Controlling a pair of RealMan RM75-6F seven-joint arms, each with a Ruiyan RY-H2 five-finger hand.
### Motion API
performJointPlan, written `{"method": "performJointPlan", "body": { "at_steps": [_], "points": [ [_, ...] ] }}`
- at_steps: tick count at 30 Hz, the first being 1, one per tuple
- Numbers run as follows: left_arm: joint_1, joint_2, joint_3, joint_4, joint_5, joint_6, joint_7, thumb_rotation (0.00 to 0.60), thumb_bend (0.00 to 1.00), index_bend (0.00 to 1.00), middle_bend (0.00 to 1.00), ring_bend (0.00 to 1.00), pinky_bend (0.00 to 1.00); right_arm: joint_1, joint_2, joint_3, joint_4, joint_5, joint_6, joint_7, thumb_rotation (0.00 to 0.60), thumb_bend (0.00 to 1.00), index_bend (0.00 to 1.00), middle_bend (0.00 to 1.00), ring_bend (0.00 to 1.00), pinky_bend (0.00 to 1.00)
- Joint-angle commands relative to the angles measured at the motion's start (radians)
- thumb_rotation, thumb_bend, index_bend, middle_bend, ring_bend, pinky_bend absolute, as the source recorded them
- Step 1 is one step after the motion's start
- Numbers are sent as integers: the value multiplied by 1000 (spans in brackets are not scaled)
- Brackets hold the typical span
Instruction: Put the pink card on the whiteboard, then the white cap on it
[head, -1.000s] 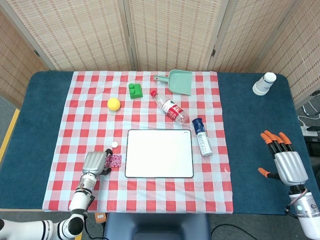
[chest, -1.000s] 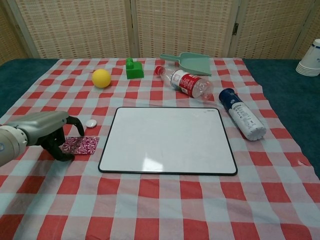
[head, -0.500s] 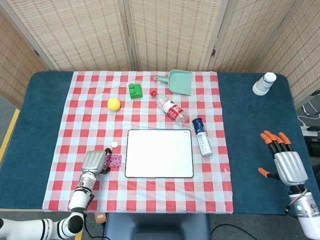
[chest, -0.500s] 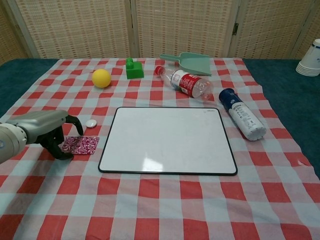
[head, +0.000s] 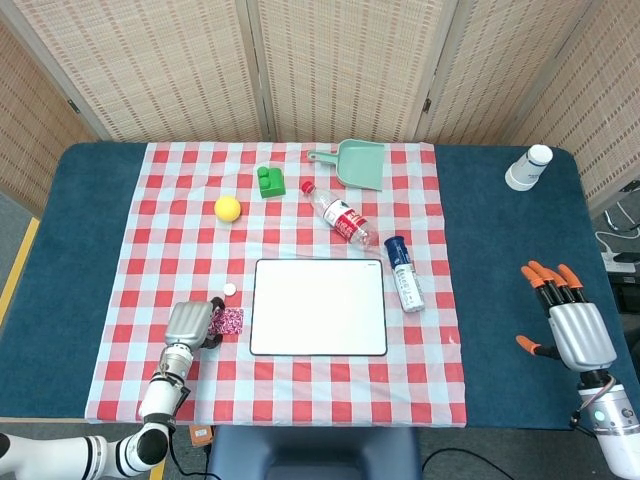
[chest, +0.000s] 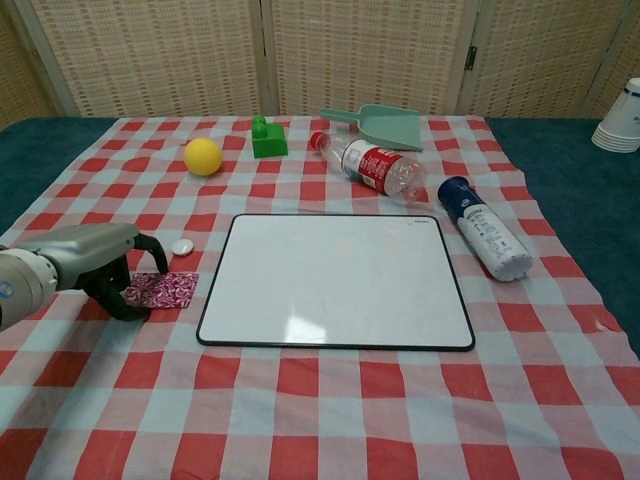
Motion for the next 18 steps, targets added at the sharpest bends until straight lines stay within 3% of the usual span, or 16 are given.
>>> {"method": "performJointPlan", "body": {
  "at_steps": [1,7,18],
  "points": [
    [0,0,0,0,5,4,-3,600,278,337,974,956,946,0,0,0,1,0,0,1,600,0,32,52,0,0],
    [2,6,2,-7,15,10,-9,600,278,392,979,959,947,1,-2,-1,3,-1,-2,-1,600,0,33,52,0,0],
    [-17,20,-10,-48,26,24,14,600,279,390,979,960,947,1,0,0,1,1,-2,0,600,0,32,52,0,0]
  ]
}}
